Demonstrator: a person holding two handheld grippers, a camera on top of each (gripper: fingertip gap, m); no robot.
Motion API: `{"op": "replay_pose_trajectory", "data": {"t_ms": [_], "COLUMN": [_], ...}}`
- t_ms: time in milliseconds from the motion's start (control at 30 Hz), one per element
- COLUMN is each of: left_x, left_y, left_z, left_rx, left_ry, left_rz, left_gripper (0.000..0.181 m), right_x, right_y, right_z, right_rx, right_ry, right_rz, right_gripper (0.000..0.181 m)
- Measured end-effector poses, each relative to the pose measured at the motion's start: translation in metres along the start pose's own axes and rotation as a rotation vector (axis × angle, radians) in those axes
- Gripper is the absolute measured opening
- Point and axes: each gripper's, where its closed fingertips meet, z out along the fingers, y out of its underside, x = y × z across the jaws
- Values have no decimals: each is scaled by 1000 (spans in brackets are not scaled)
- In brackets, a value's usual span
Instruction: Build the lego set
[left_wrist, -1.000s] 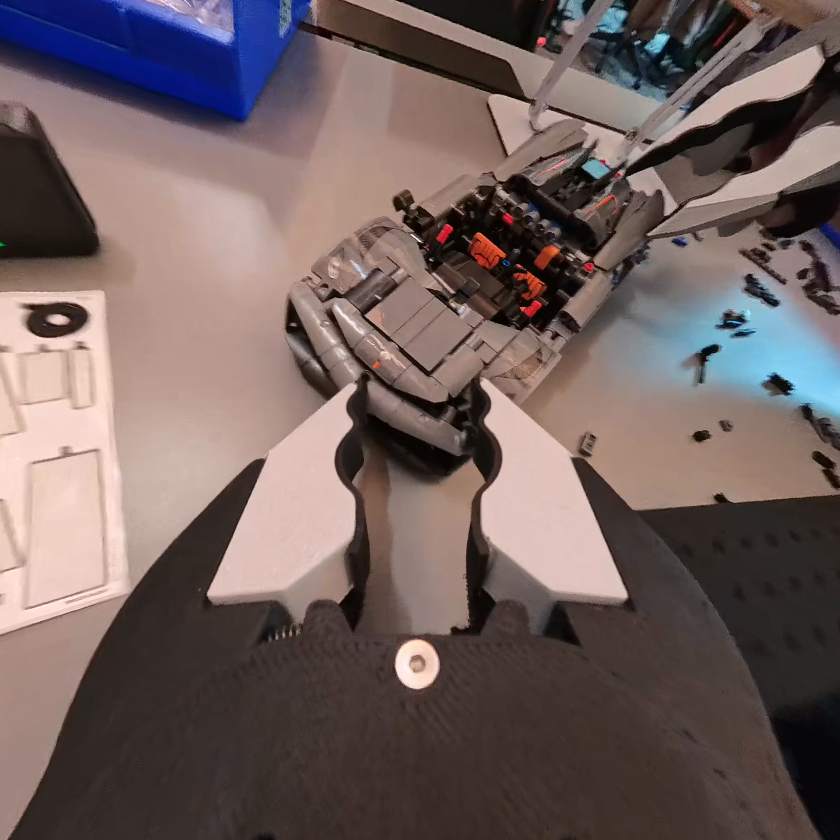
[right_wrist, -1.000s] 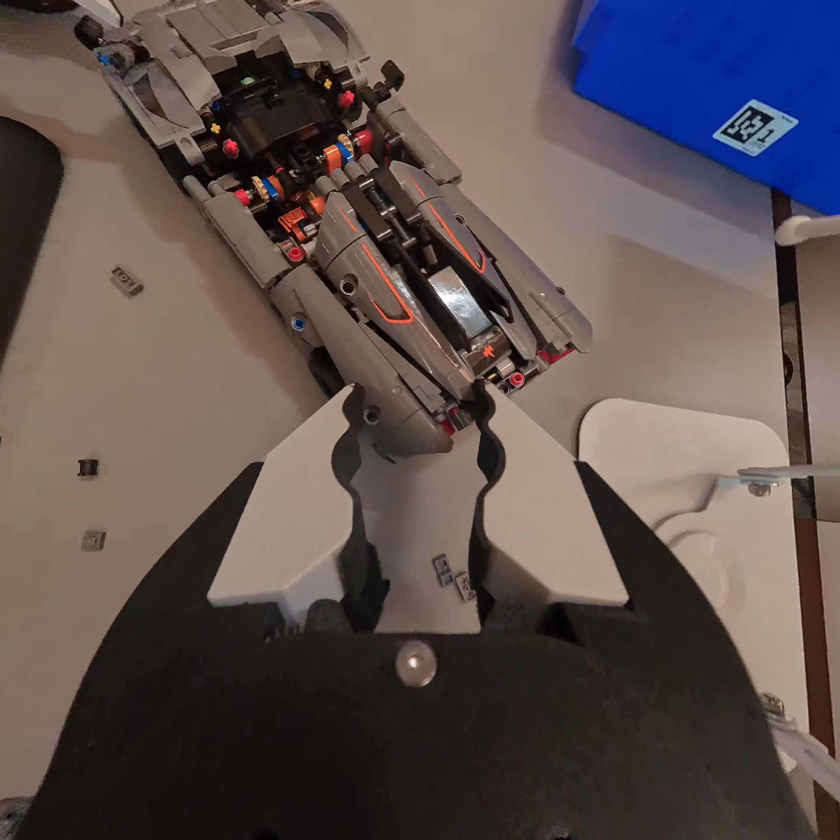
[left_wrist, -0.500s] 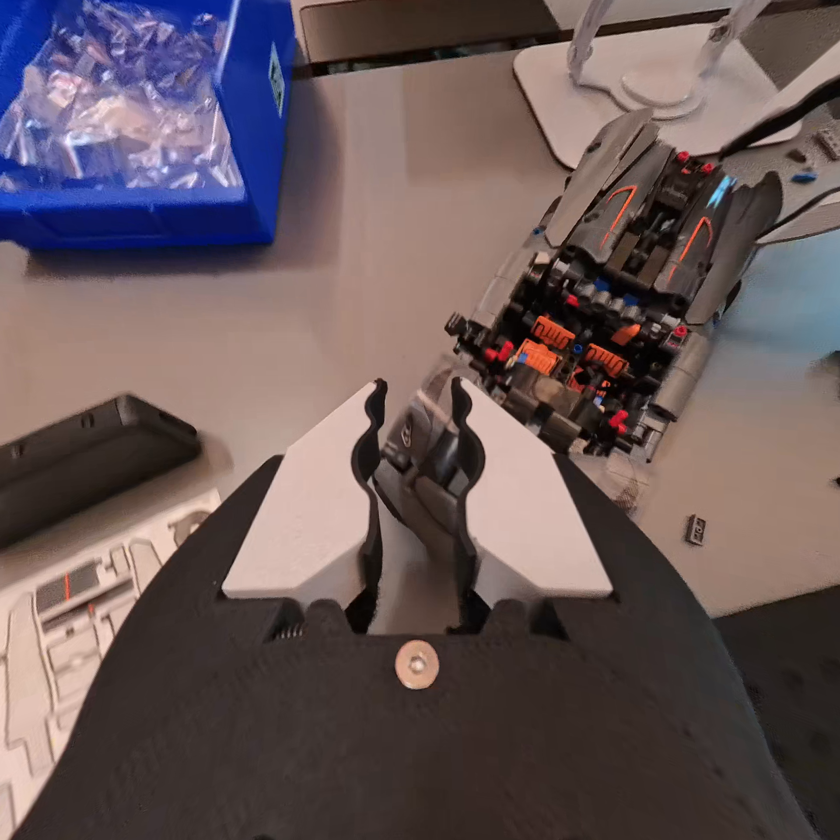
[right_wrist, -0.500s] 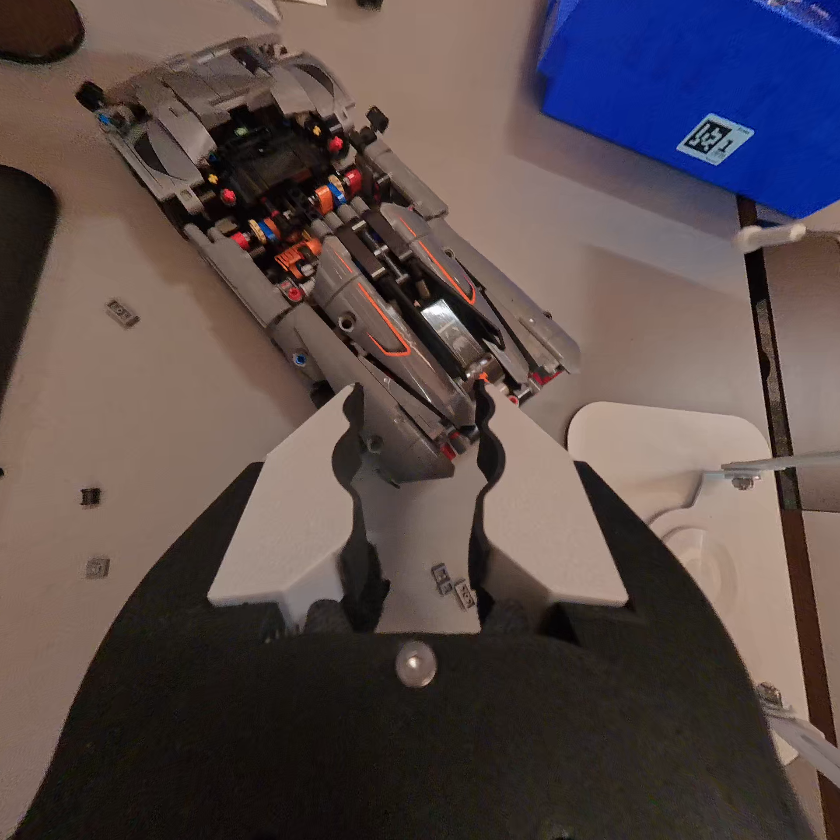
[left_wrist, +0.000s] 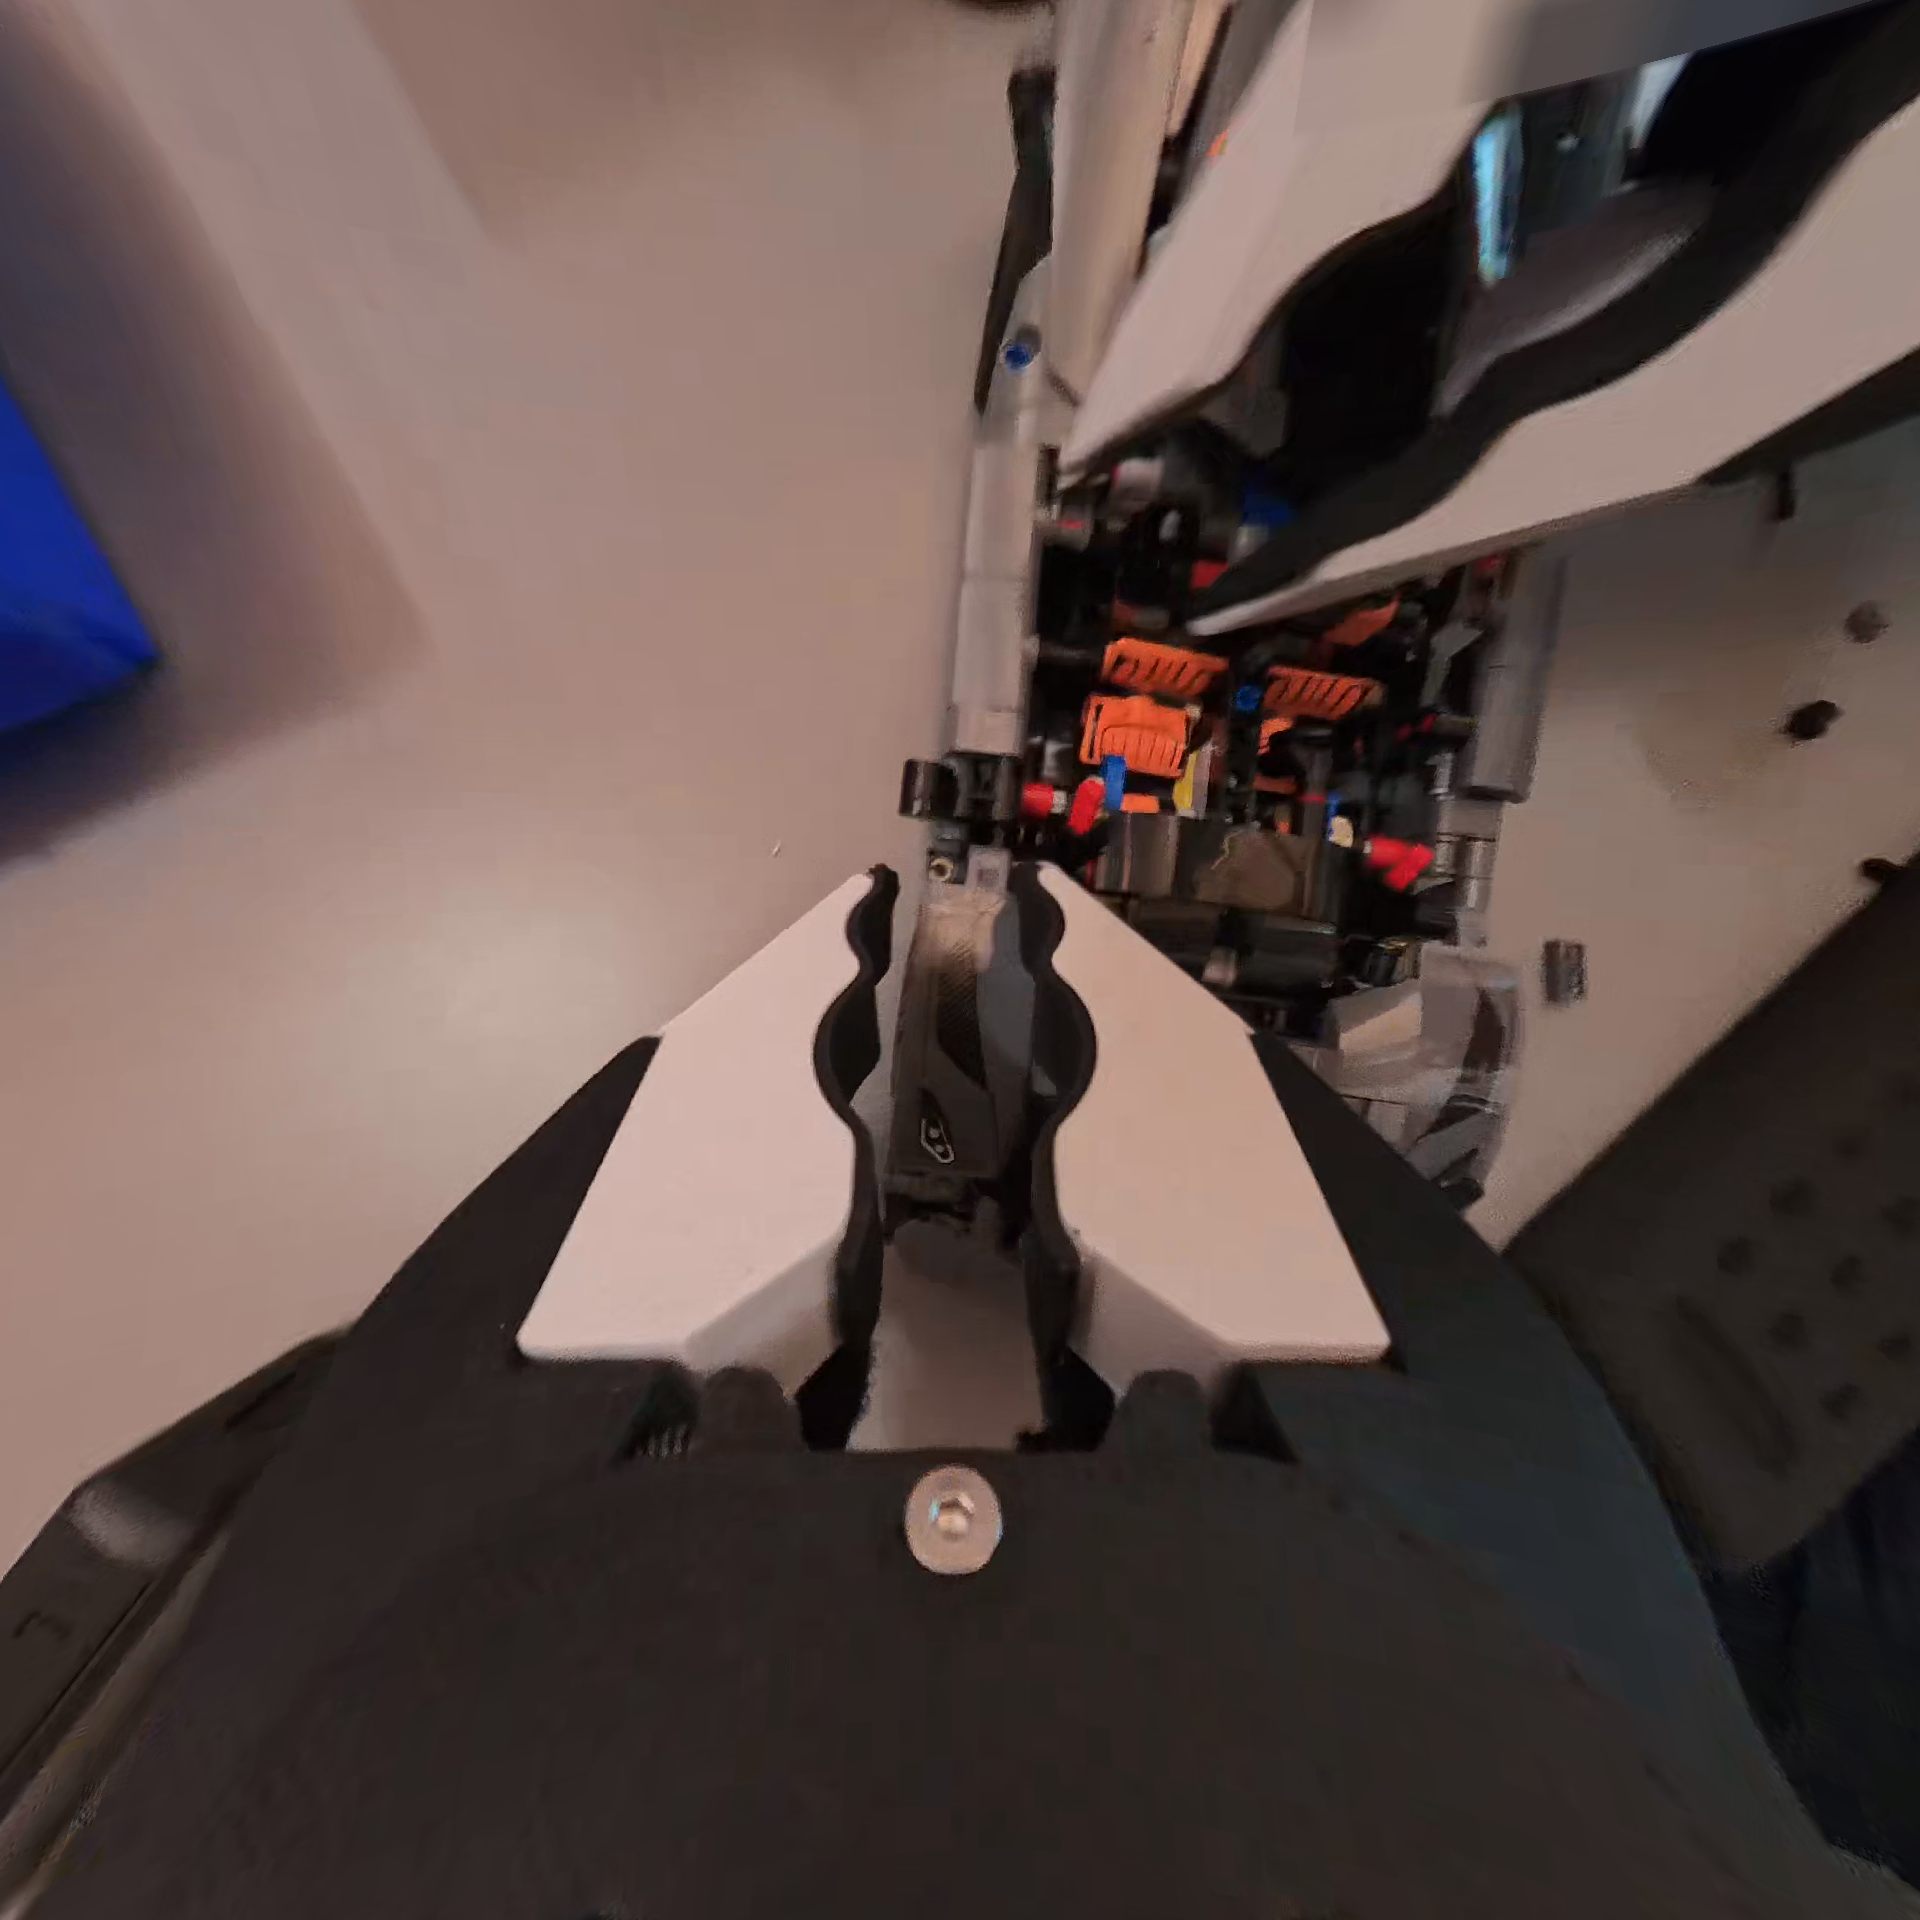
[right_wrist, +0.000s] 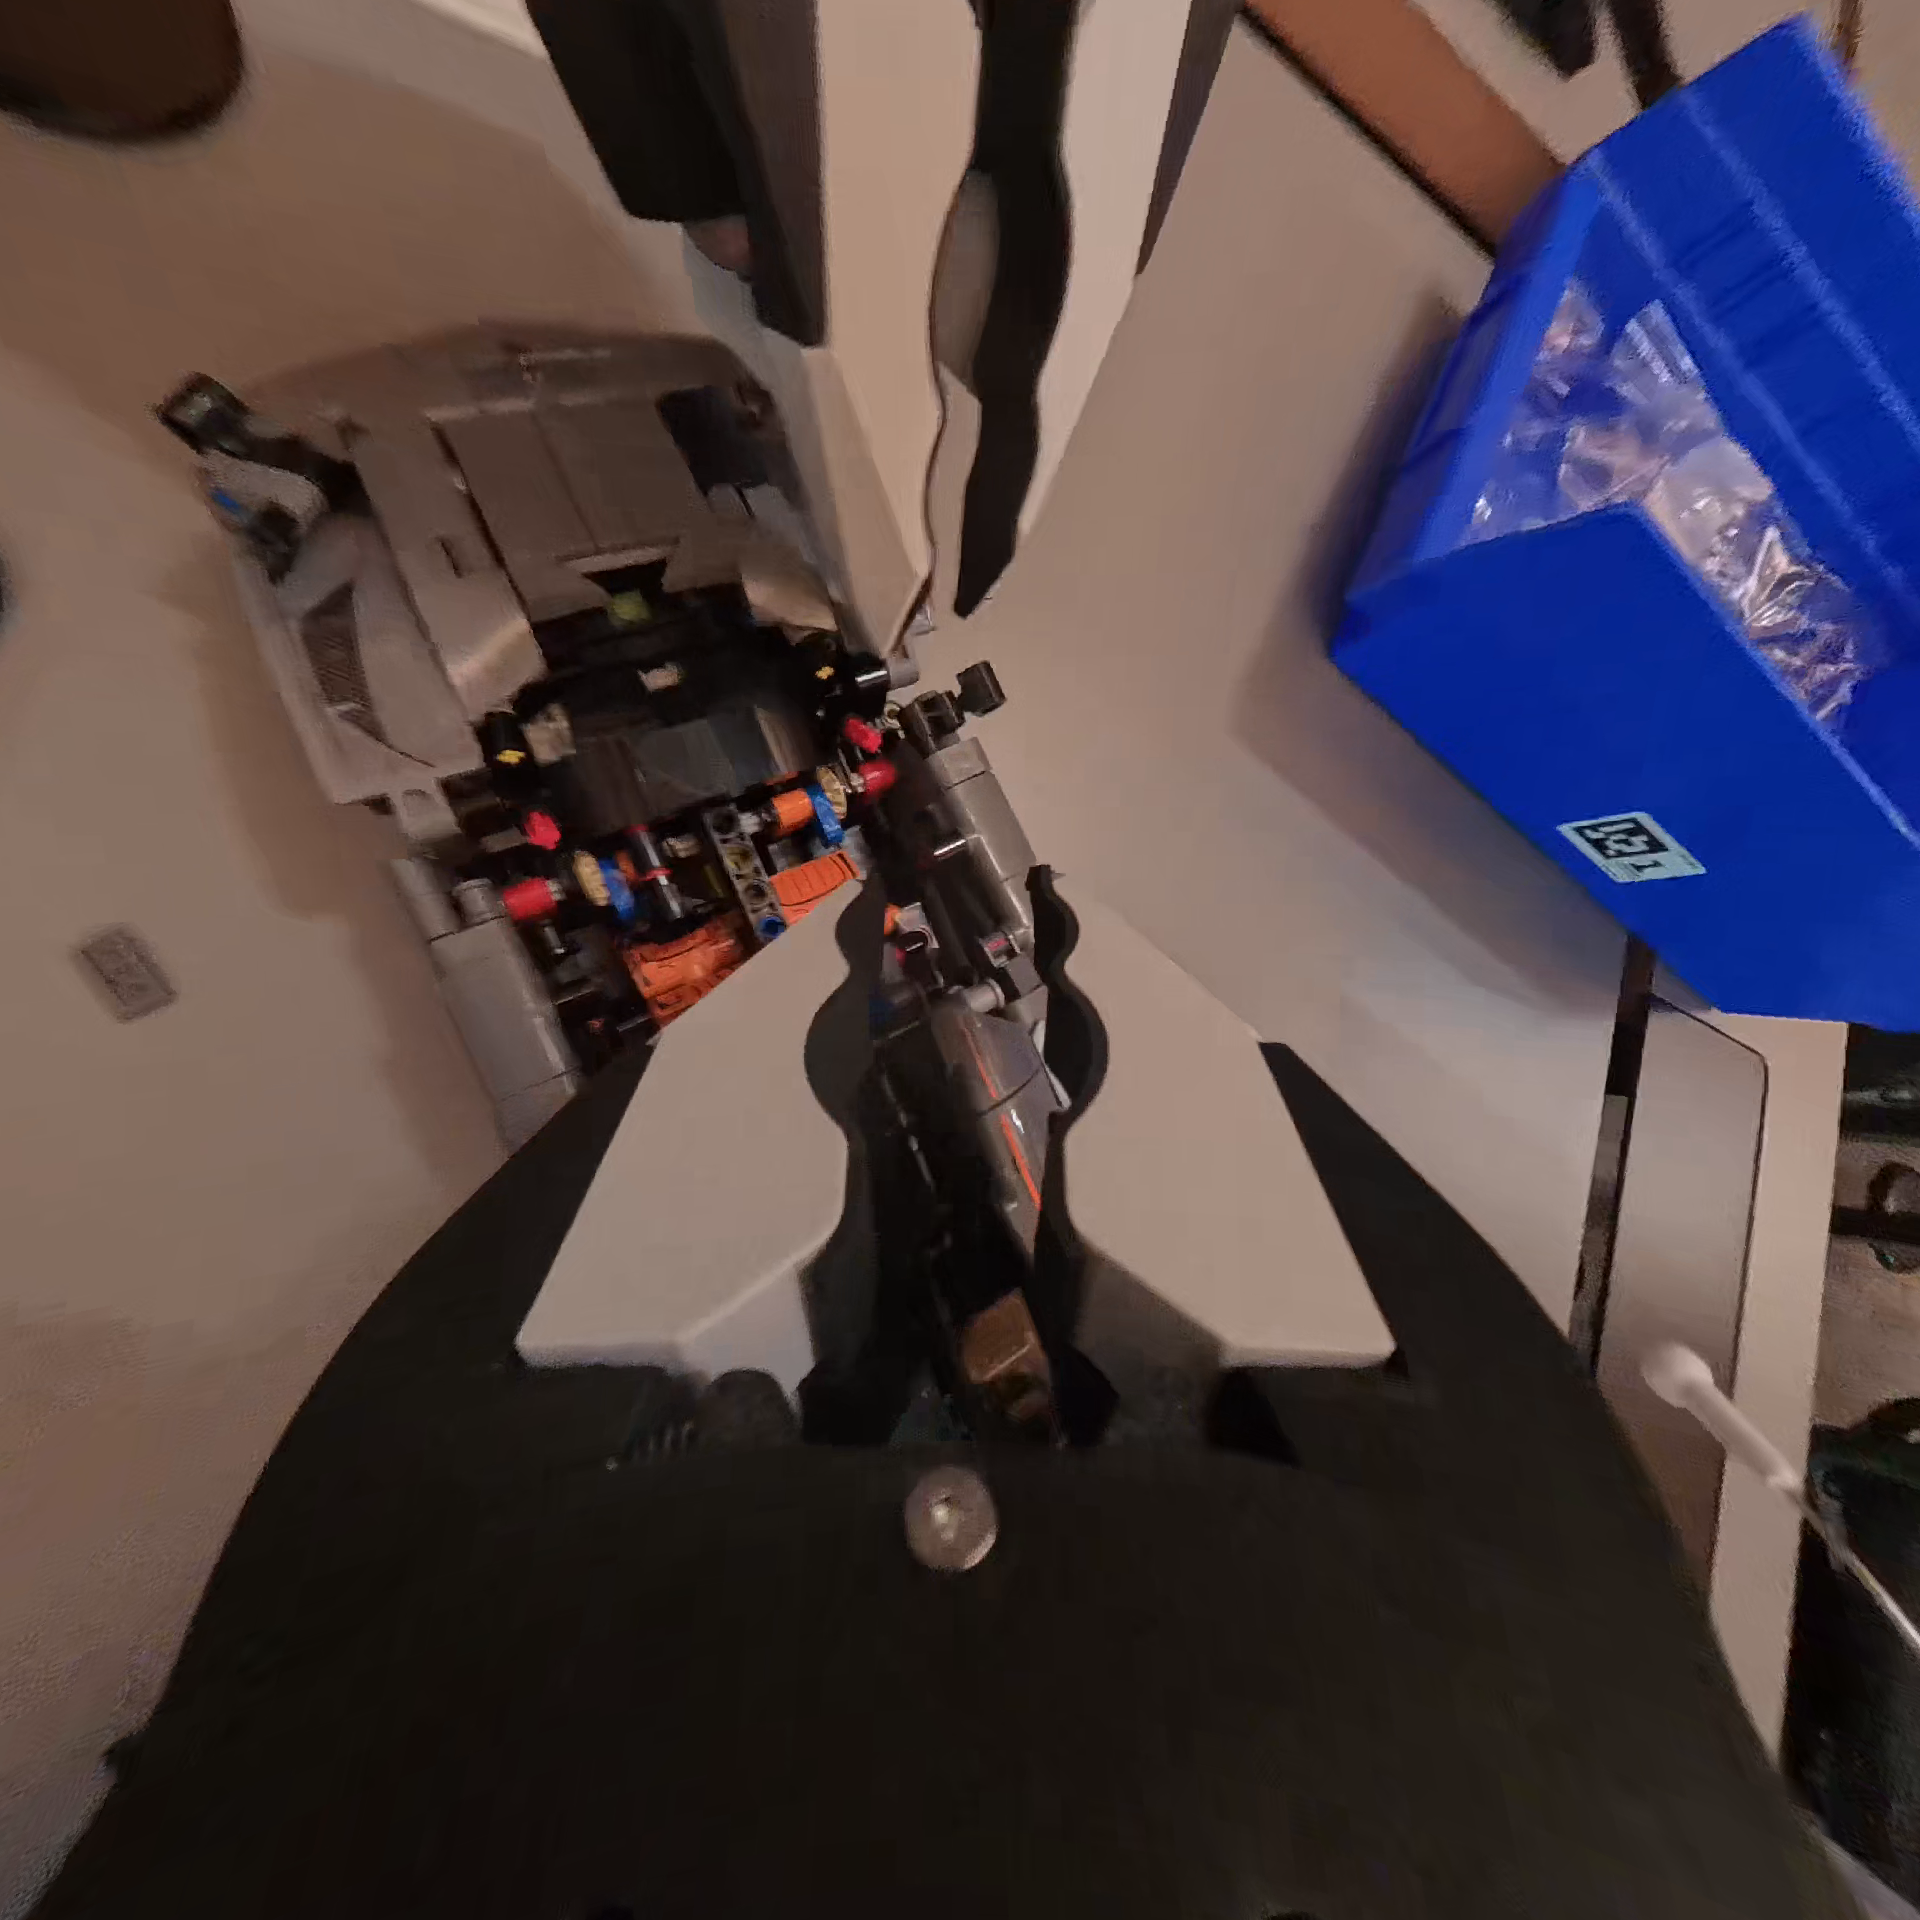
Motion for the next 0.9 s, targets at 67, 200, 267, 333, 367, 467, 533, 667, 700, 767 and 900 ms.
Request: {"op": "replay_pose_trajectory", "data": {"t_ms": [67,200,267,333,367,467,533,667,700,767,900], "left_x": [-1,3,5,4,3,2,-2,-3,1,2,4], "left_y": [-7,-3,-4,-6,-7,-7,-9,-8,-9,-12,-11], "left_z": [-2,0,1,2,1,2,-2,0,1,3,10], "left_rx": [69,98,131,168,185,203,225,201,196,196,173], "left_ry": [-2,36,43,38,33,45,33,15,43,47,67], "left_rz": [7,-28,-34,-48,-51,-82,-86,-77,-80,-82,-80], "left_gripper": [18,20,20,20,18,18,17,14,15,15,16], "right_x": [4,7,7,7,7,6,9,14,13,12,9], "right_y": [-1,-8,-9,-10,-10,-11,-11,-13,-13,-12,-3], "right_z": [7,15,18,20,20,20,20,19,19,21,31], "right_rx": [-12,-5,-23,-31,-31,-33,-37,-62,-73,-111,-192], "right_ry": [14,-10,-15,-23,-24,-35,-34,-71,-98,-140,-202], "right_rz": [-32,-27,-36,-35,-35,-21,-21,-57,-71,-77,-101], "right_gripper": [22,23,21,21,23,23,29,28,27,26,23]}}
